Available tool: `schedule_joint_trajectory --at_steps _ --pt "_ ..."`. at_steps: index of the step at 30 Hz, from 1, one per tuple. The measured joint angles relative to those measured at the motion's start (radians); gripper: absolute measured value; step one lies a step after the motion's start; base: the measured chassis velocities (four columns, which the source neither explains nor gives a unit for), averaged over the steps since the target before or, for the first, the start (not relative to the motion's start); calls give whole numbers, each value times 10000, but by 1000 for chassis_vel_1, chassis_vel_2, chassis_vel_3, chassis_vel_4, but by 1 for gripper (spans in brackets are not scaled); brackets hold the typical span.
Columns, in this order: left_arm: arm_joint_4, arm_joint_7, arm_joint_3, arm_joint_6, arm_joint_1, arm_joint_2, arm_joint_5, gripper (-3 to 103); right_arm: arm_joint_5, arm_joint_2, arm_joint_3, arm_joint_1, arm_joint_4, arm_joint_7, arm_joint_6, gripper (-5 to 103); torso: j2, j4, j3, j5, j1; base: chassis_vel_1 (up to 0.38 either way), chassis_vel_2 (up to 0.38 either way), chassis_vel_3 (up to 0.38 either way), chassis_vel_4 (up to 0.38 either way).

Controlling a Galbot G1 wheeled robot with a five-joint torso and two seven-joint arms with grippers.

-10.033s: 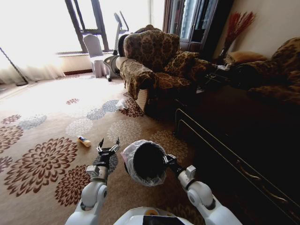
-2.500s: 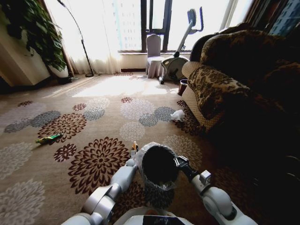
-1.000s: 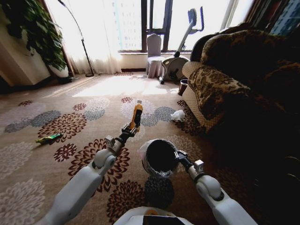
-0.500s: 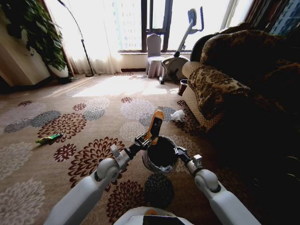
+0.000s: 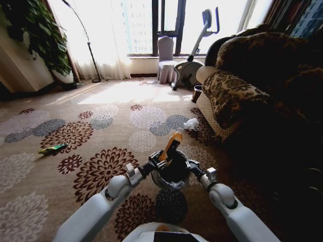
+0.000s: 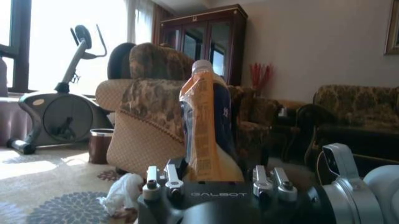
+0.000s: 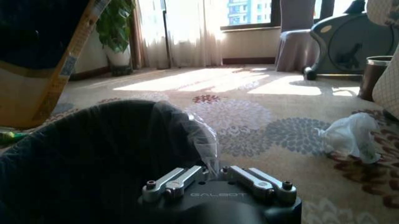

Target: Pick up the trash from the ground and place it into the trash bin.

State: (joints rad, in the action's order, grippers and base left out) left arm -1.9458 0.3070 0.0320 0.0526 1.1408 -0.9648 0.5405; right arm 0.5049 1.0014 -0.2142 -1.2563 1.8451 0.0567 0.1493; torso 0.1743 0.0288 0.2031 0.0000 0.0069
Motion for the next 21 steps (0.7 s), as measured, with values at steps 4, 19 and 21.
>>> schedule_joint_trajectory --at_steps 4,19,21 --pt "-23 167 23 53 50 -20 -18 74 17 -74 0 24 53 0 33 4 0 0 0 -1 0 0 0 0 0" --pt "-300 8 429 258 288 -323 358 100 2 -165 -209 -343 314 -23 10 4 0 0 0 1 0 0 0 0 0" --pt "-314 -209 538 274 328 -408 453 100 18 -181 -267 -411 371 -51 -28 4 0 0 0 2 0 0 0 0 0"
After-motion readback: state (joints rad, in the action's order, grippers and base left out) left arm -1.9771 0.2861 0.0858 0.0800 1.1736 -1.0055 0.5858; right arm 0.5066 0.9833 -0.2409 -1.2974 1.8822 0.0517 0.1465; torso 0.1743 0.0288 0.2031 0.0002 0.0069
